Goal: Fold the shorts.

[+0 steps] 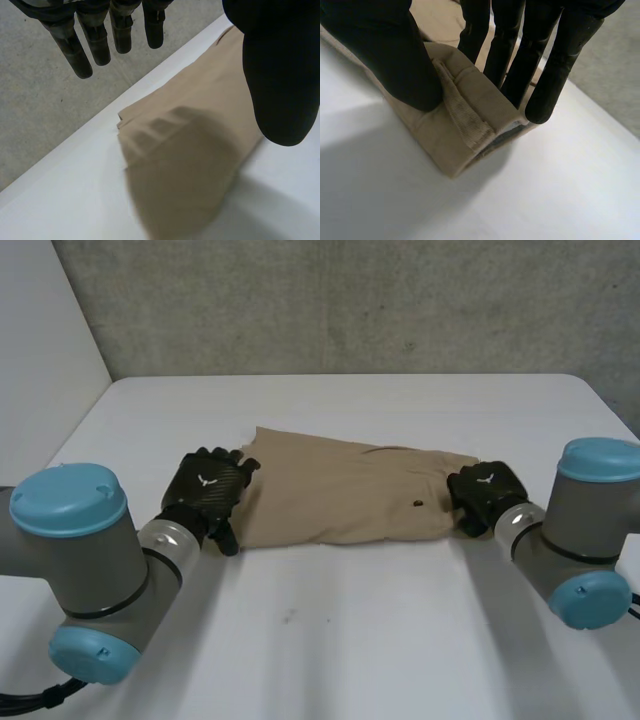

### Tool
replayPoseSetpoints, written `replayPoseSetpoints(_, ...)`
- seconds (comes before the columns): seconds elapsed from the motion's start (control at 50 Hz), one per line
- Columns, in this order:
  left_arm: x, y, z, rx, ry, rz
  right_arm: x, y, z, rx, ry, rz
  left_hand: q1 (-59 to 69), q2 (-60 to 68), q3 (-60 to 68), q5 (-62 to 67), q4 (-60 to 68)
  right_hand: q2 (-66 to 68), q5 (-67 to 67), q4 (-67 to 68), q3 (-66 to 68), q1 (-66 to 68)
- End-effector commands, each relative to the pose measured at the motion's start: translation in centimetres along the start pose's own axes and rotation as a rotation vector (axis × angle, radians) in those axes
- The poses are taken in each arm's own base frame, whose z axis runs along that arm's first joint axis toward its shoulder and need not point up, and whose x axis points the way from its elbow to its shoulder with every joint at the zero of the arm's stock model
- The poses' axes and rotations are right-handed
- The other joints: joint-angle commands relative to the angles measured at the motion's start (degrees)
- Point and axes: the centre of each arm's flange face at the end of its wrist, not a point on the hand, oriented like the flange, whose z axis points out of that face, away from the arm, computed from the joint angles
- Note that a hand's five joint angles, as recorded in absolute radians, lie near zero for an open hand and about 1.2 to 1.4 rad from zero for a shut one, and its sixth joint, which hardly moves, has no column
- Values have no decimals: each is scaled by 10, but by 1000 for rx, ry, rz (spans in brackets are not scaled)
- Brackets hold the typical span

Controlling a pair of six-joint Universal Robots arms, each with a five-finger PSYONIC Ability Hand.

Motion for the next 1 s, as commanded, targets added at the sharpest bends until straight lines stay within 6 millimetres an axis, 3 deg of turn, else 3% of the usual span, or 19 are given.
replayPoseSetpoints(0.02,-2,-6,-5,14,-6,1,44,-19,-16,-7,102,-68,6,-1,-5,-11,0,140,163,119,136,301)
replayPoseSetpoints(0.14,-7,-15,-10,37,-18,1,84,-18,-25,-131,136,-339,4,-2,-7,-12,-2,140,163,119,136,301)
replayPoseSetpoints(0.24,-9,-20,-12,55,-24,-1,81,-39,-20,-84,130,-540,4,-2,-7,-12,-2,140,163,119,136,301)
replayPoseSetpoints(0.28,-9,-22,-12,59,-26,0,65,-57,-20,-16,107,-587,4,-2,-7,-12,-2,140,163,119,136,301)
replayPoseSetpoints(0.3,-9,-22,-12,60,-26,0,46,-78,-21,63,88,-626,4,-2,-7,-12,-2,140,163,119,136,301)
replayPoseSetpoints(0.36,-11,-26,-11,72,-34,0,15,-103,-22,187,32,-663,4,-2,-7,-12,-2,140,163,119,136,301)
replayPoseSetpoints(0.38,-11,-27,-10,75,-37,0,-8,-111,-23,260,-31,-680,4,-2,-7,-12,-2,140,163,119,136,301)
replayPoseSetpoints(0.44,-13,-33,-8,100,-46,-1,-47,-116,-28,364,-165,-706,4,-2,-7,-12,-2,140,163,119,136,301)
replayPoseSetpoints(0.46,-13,-35,-7,108,-48,0,-73,-116,-34,418,-254,-728,4,-2,-7,-12,-2,140,163,119,136,301)
replayPoseSetpoints(0.48,-15,-38,-5,119,-55,-2,-87,-115,-38,446,-302,-742,3,-4,-9,-14,-3,140,163,119,136,301)
replayPoseSetpoints(0.54,-18,-43,-3,133,-63,-4,-131,-100,-49,510,-461,-793,3,-4,-9,-14,-3,140,163,119,136,301)
replayPoseSetpoints(0.6,-23,-49,0,153,-85,-9,-147,-86,-49,505,-519,-811,3,-4,-9,-14,-3,140,163,119,136,301)
replayPoseSetpoints(0.62,-25,-51,1,159,-95,-13,-149,-81,-48,485,-527,-810,3,-4,-9,-14,-3,41,63,20,37,201)
replayPoseSetpoints(0.7,-33,-62,8,187,-147,-52,-142,-86,-51,435,-508,-738,1,-6,-10,-16,-5,-465,-442,-486,-469,-304)
replayPoseSetpoints(0.76,-36,-71,11,212,-166,-70,-129,-95,-53,385,-486,-585,3,-4,-9,-14,-3,-560,-537,-581,-564,-399)
replayPoseSetpoints(0.78,-37,-76,12,229,-168,-73,-112,-107,-55,360,-469,-414,3,-4,-9,-14,-3,-560,-537,-581,-564,-399)
replayPoseSetpoints(0.88,-29,-82,24,251,-143,-73,-63,-138,-67,336,-456,71,4,-2,-7,-12,-2,-560,-537,-581,-564,-399)
replayPoseSetpoints(0.94,-4,-86,29,267,-76,-67,-26,-134,-61,283,-398,296,4,-2,-7,-12,-2,-560,-537,-581,-564,-399)
replayPoseSetpoints(1.0,26,-80,39,253,-3,-59,-7,-124,-55,245,-343,330,10,3,-2,-7,4,-560,-537,-581,-564,-399)
